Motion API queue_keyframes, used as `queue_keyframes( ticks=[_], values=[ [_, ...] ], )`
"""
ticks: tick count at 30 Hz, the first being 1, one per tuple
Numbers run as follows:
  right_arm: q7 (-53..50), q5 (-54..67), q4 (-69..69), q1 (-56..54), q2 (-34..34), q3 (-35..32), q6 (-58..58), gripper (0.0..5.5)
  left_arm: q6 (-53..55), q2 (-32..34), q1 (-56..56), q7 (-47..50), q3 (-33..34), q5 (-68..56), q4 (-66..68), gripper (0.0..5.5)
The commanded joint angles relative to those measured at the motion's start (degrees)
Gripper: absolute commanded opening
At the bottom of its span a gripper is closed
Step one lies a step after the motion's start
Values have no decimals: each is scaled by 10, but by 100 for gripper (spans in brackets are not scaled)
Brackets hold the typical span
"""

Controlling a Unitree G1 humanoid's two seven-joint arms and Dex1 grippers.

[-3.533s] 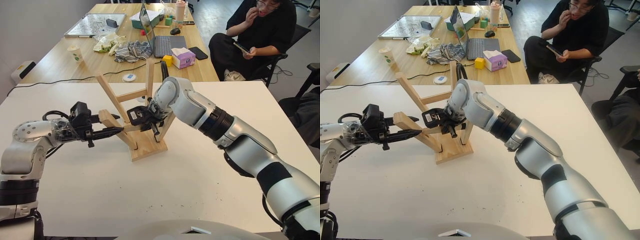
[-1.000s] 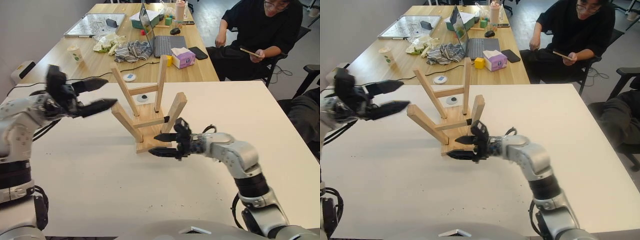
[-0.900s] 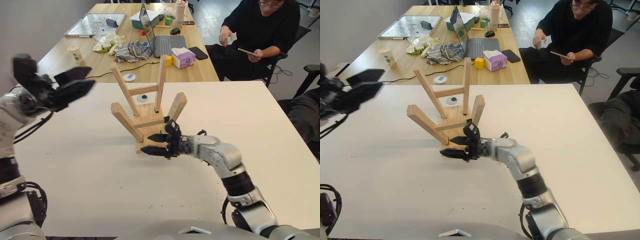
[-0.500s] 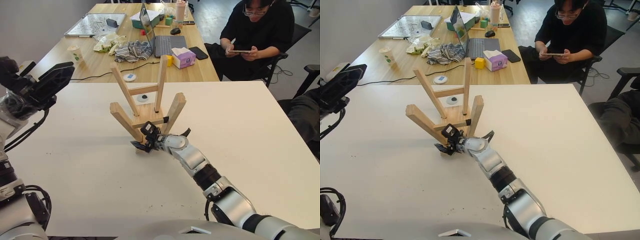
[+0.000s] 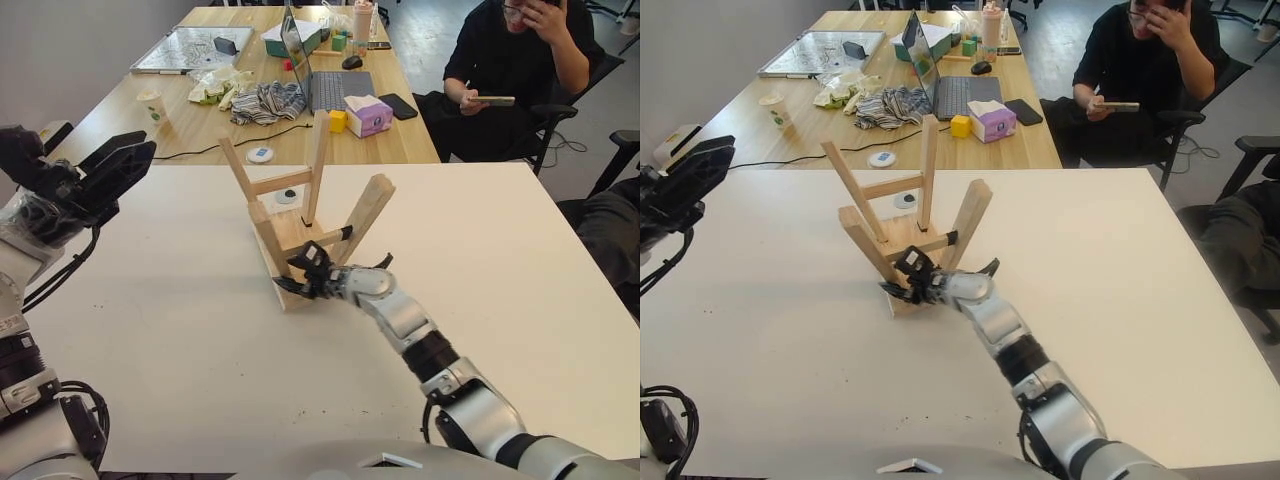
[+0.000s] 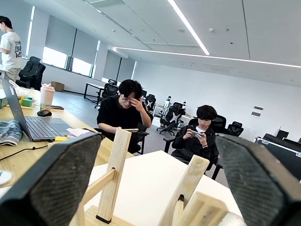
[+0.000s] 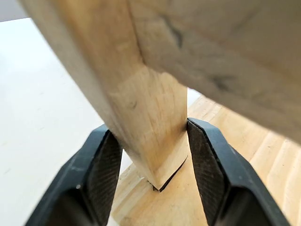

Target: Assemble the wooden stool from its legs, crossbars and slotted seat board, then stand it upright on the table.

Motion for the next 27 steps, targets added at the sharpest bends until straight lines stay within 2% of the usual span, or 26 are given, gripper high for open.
queue_keyframes(
  ticks=[1,3,5,7,9,11,17,19,27],
  values=[
    [211,65,-58,19,-140,-29,-65,207,-32,9,24,41,-36,97,137,443],
    [308,37,-39,32,-230,-14,-169,201,-99,11,74,9,-92,173,162,443],
    [374,19,-14,56,-294,-7,-266,197,-221,-8,135,-36,-161,258,148,443],
    [376,-34,60,67,-335,8,-445,197,-321,-39,179,-70,-220,311,119,443],
    [337,-110,177,46,-352,30,-663,193,-461,-42,202,-125,-285,379,117,443],
    [300,-150,257,18,-348,37,-763,192,-529,-40,199,-163,-319,409,114,443],
    [213,-191,371,-63,-313,46,-874,184,-530,-41,165,-233,-367,393,90,443],
    [188,-202,401,-84,-305,53,-887,177,-565,-50,162,-232,-379,406,90,443],
    [179,-186,468,-130,-274,68,-893,36,-600,-114,81,-160,-371,408,116,443]
  ],
)
